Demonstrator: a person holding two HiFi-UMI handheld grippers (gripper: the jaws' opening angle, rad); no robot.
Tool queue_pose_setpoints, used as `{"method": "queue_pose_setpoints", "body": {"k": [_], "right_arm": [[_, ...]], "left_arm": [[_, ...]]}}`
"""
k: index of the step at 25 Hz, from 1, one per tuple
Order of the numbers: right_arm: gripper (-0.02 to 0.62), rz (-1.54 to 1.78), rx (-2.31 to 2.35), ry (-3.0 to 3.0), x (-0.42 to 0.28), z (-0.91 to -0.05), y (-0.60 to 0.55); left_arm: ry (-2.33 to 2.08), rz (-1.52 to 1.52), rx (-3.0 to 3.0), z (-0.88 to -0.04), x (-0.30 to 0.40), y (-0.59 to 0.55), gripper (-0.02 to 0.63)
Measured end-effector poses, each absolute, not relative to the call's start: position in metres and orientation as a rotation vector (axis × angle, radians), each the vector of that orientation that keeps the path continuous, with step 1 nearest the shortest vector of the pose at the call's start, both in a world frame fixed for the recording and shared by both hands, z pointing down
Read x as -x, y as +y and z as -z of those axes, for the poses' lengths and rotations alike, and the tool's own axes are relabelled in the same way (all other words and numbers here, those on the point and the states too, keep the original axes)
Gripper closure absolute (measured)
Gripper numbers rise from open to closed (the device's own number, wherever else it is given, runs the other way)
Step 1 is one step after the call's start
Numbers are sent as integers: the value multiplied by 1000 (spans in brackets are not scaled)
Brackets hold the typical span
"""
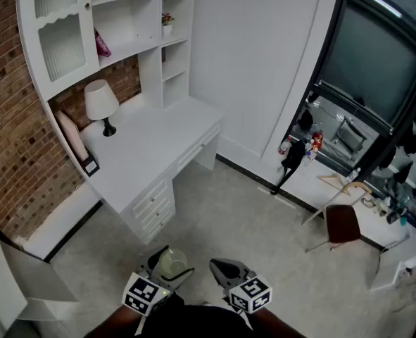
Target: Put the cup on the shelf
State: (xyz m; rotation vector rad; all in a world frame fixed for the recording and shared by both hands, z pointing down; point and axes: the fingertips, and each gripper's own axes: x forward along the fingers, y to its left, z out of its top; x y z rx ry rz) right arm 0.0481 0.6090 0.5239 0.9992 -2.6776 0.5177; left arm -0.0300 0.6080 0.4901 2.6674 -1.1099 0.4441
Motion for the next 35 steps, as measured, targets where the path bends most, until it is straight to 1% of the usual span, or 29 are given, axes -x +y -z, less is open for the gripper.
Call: {"method": "queue_pose_setpoints", "body": {"k": [13, 23, 31, 35], "right_arm": [[592, -493, -964, -2682, -31, -524, 583], [591, -417, -976, -2713, 17, -514, 537], [591, -504, -1037, -2666, 49, -534, 515], [591, -552, -1049, -2645, 52, -539, 510]], "left_arm": [[-1099, -411, -2680, -486, 39, 577, 213], [-1105, -402, -2708, -482, 83, 526, 213], [-1040, -491, -2697, -508, 114, 506, 213], [-1007, -491, -2673, -517, 122, 503, 213]]}}
